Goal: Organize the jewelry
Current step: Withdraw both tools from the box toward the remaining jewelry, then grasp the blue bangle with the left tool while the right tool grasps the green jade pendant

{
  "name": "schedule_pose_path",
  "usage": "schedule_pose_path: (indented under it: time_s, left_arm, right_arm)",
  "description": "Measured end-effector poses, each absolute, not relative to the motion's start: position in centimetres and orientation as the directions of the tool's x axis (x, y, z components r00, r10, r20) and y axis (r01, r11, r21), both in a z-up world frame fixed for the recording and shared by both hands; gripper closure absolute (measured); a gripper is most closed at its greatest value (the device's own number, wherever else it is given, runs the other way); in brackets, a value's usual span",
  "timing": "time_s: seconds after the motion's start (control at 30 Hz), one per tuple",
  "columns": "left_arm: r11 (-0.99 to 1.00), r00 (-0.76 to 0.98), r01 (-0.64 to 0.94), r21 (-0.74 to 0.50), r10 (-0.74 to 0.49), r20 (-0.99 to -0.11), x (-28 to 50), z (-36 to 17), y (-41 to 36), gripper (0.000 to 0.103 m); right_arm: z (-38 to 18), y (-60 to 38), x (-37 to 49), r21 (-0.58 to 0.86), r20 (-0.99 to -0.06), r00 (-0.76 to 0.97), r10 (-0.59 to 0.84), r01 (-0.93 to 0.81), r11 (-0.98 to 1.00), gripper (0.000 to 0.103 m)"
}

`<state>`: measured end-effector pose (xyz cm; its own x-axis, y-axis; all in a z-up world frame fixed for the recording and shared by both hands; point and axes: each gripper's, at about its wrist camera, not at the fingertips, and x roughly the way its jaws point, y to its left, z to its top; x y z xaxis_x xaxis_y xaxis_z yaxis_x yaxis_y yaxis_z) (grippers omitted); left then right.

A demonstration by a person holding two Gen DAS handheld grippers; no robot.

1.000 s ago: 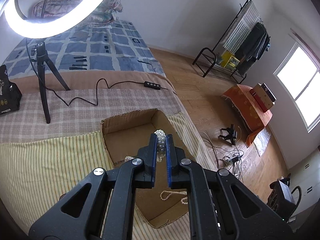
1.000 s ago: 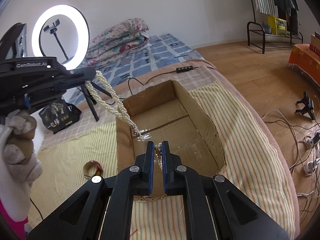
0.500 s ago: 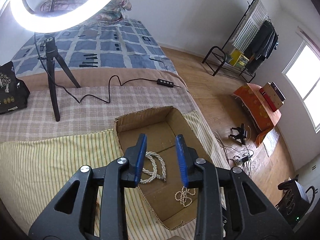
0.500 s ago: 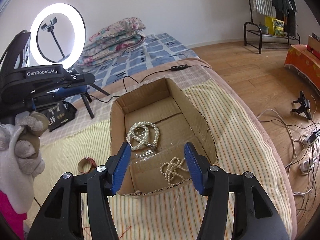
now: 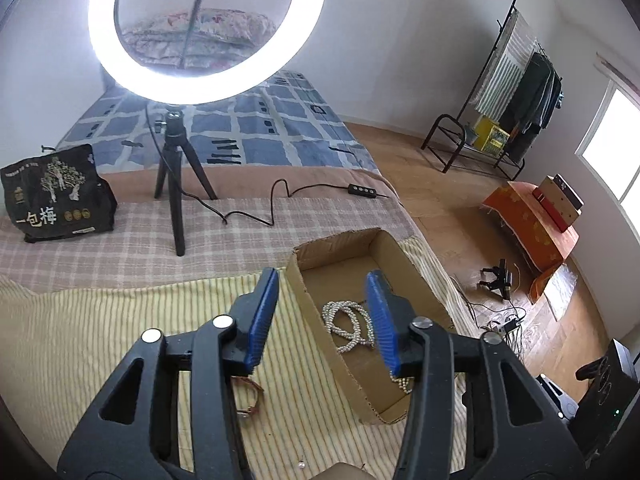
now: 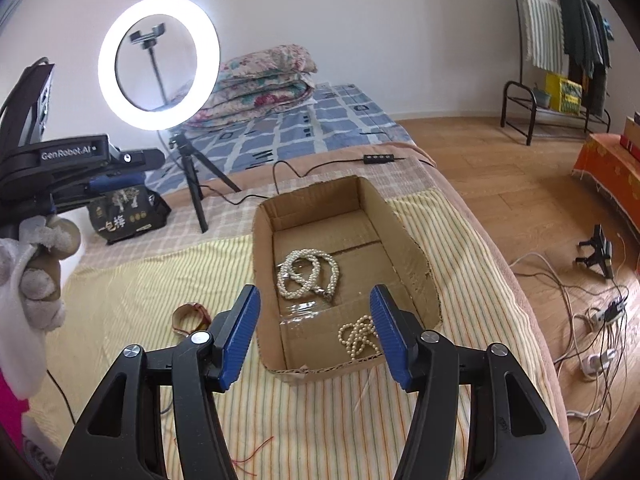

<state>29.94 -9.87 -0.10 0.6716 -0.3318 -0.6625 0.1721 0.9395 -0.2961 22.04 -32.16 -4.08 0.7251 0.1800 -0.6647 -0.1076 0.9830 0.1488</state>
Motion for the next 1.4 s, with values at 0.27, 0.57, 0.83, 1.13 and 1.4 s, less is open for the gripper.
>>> schedule_pose_path:
  time_s: [0.27,0.57,0.83,1.13,1.4]
  left_arm:
    - [0.962,0.701,0.146,-0.232,-0.266,-0.662,26.2,0.3,-4.9,0.051]
    - [0.979,0.674,0.083,-0.187,-0.194,-0.712,20.9,-2.0,0.0,0.05]
    - [0.967,0.605,0.047,-0.251,-0.228,-0.763,17.7,-5.9,2.8,0.05]
    - [0.949,0.507,0.064,-0.31,-0.298,-0.808,17.9,-10.1,2.8,0.059]
    - [0.929,0.39,0.098,-0.356,-0.365,-0.846,19.2,-13.7,1.4,0.074]
  right_arm:
    - [-4.3,-28.9,20.5,0.104,-0.645,0.719,0.259,-0.253,0.962,0.042]
    - [-5.3,-26.2,18.9,0.063,-0.667,0.681,0.302,-0.353,0.934,0.042]
    - [-7.1,-23.6,16.6,0.073,-0.734,0.567,0.373,-0.481,0.874,0.042]
    - [-12.1,-19.6,13.9,0.106,-0.821,0.416,0.392,-0.562,0.82,0.042]
    - [-15.5,-17.5,14.1,0.098,-0.868,0.358,0.345,-0.557,0.825,0.042]
